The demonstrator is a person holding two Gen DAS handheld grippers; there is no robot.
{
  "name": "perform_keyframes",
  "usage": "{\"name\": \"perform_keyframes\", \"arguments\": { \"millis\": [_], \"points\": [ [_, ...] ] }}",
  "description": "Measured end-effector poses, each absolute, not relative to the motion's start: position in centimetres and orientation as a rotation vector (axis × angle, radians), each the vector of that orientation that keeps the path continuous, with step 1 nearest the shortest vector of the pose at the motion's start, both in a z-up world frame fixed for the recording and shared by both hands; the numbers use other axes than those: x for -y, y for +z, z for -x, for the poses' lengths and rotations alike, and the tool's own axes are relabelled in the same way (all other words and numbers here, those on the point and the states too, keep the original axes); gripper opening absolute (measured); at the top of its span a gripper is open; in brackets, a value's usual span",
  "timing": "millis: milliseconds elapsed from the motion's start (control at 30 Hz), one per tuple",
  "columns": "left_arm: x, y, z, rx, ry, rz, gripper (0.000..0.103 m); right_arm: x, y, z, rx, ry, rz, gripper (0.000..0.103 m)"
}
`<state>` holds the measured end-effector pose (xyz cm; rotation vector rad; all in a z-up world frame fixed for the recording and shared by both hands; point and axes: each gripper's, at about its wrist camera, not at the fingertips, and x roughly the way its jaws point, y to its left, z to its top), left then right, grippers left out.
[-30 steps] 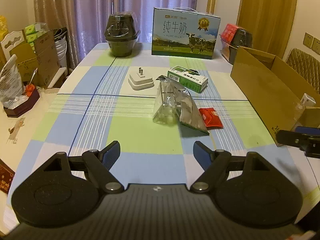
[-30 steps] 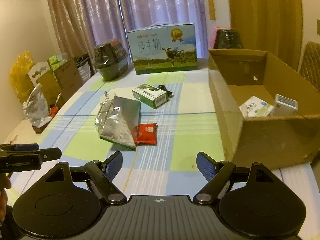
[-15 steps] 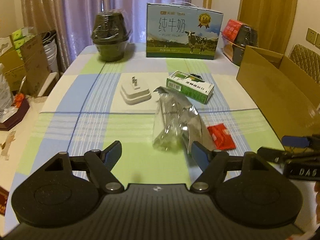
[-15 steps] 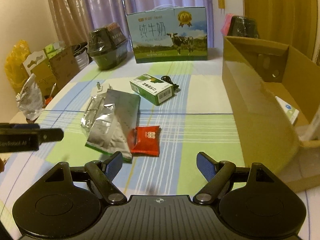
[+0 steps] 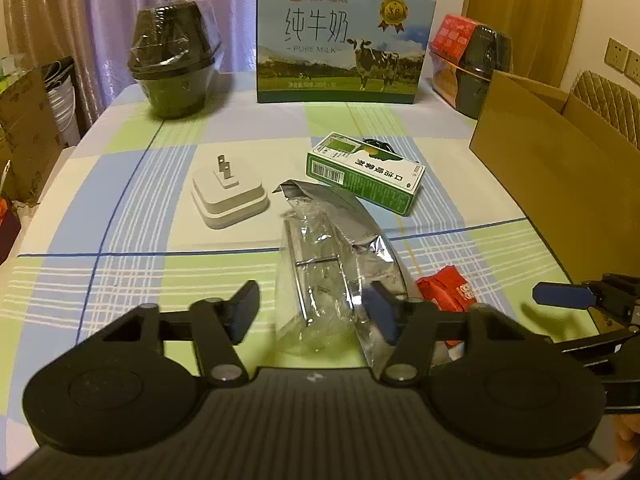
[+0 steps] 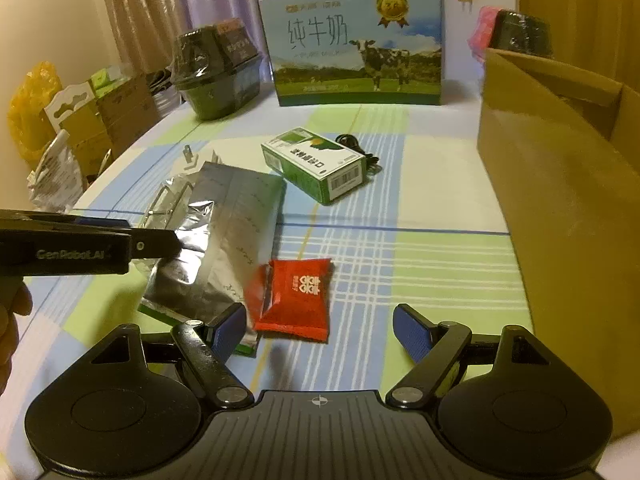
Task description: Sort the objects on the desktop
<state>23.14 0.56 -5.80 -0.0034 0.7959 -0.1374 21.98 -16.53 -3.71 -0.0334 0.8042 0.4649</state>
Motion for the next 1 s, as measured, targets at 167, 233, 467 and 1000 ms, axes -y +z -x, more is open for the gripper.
{"name": "perform_keyframes", "arguments": {
  "millis": [167,233,467,1000],
  "points": [
    [-0.4,-6.3,-23.8,-0.792,-0.15,-0.01,0.038,15.6,-4.4,-22.6,-0.804,0.485,0.048,0.078],
    [-0.7,-6.4,-23.8,-0.791,-0.148,-0.01,0.032,15.3,-4.7,-22.9,-0.806,0.484,0.052,0.078],
    [-1.3,-6.2,-22.6,-0.783,-0.14,-0.023,0.023,14.1,-5.3,-23.9,-0.81,0.473,0.06,0.064],
    [-0.5,-5.4,-11.5,-0.798,-0.112,-0.007,0.023,16.6,-4.8,-17.6,-0.851,0.417,0.111,0.026]
  ]
}}
